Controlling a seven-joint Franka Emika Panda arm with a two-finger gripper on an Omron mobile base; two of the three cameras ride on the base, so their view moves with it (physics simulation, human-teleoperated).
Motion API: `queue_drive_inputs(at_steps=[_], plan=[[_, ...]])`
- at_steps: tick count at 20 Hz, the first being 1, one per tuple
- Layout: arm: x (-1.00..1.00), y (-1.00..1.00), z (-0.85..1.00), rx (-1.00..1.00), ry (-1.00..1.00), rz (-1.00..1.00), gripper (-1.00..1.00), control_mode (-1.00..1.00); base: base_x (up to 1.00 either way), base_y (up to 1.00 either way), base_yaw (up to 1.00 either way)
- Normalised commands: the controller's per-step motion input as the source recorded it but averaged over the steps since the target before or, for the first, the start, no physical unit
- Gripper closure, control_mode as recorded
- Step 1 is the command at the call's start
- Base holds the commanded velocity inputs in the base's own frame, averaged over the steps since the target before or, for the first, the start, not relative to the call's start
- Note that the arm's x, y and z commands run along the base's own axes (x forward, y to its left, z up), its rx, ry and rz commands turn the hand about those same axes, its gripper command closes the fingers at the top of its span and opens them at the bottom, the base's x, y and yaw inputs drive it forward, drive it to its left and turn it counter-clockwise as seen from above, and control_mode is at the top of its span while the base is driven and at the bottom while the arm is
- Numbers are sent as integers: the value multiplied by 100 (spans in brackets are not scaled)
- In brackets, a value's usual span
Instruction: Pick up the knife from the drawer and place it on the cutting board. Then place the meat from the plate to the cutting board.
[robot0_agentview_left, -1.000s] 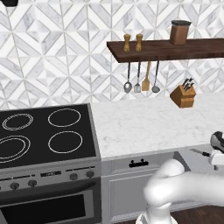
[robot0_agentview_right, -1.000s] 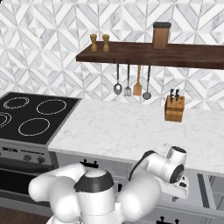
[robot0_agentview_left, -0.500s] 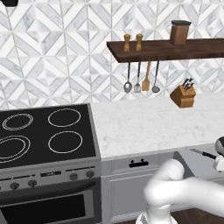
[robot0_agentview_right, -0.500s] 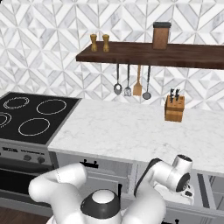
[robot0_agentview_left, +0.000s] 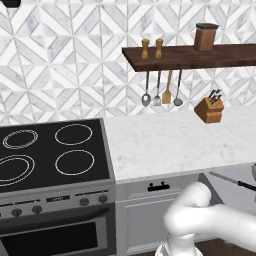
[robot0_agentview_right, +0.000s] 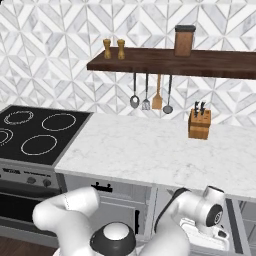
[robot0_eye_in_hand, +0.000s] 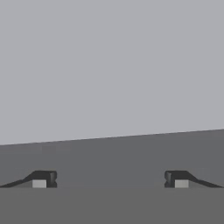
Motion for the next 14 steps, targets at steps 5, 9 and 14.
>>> queue_drive_inputs(at_steps=[5,9,14], plan=[[-75,-10,0,0,7,0,-100,-100,0,0,0],[-73,-5,0,0,0,0,-100,-100,0,0,0],[-67,-1,0,0,3,1,-100,-100,0,0,0]])
